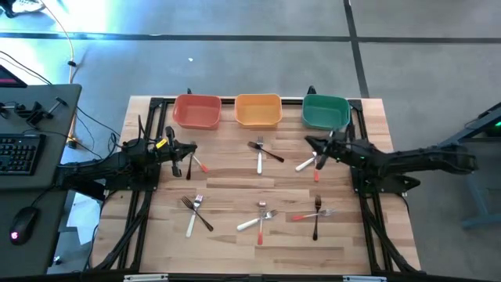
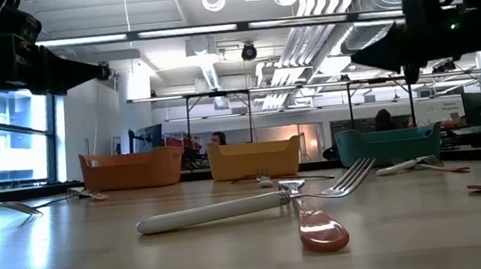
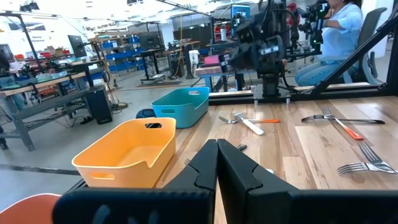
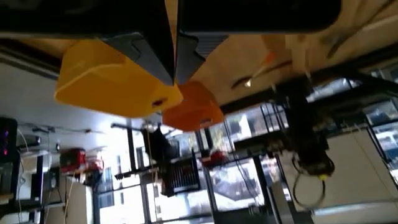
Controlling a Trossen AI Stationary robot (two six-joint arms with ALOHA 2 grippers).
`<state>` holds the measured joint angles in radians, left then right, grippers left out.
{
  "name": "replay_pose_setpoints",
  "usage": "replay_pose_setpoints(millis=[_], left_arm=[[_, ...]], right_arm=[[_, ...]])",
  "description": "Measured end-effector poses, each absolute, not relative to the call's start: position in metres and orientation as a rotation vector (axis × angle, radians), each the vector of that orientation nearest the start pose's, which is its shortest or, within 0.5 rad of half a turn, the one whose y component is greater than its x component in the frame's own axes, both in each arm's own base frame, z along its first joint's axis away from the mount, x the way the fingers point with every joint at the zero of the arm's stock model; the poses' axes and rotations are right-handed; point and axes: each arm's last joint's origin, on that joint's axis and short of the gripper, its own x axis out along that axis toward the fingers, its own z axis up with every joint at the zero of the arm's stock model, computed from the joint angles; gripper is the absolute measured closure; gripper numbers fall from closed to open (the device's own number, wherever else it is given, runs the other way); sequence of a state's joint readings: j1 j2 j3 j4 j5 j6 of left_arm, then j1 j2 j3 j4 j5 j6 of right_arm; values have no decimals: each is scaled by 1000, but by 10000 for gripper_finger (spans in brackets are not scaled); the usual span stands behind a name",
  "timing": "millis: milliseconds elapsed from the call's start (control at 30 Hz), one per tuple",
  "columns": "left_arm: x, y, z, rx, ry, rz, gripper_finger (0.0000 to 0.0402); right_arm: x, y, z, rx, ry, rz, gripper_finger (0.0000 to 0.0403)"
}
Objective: Sort silverware by color (type)
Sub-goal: Put the black fork into the green bin
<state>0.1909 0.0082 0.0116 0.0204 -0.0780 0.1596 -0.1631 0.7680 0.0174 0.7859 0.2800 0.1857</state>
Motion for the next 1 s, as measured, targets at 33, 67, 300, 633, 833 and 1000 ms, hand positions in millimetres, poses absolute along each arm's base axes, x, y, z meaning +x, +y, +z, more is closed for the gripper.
replay_pose_setpoints(millis=[33,67,300,633,833,1000], left_arm=[[95,21,169,160,-3,270,401],[95,21,169,160,-2,270,401],[95,21,169,160,-2,271,401],[95,21,169,160,-3,270,401],[95,21,169,160,-3,270,401],[95,21,169,160,-3,270,401]], right_arm=[[147,-32,166,183,-47,-441,402],[151,-33,166,182,-25,-443,402],[195,-40,173,121,138,-444,401],[277,-52,172,148,519,-427,305],[318,-58,154,163,738,-394,270],[345,-63,138,153,927,-400,272]])
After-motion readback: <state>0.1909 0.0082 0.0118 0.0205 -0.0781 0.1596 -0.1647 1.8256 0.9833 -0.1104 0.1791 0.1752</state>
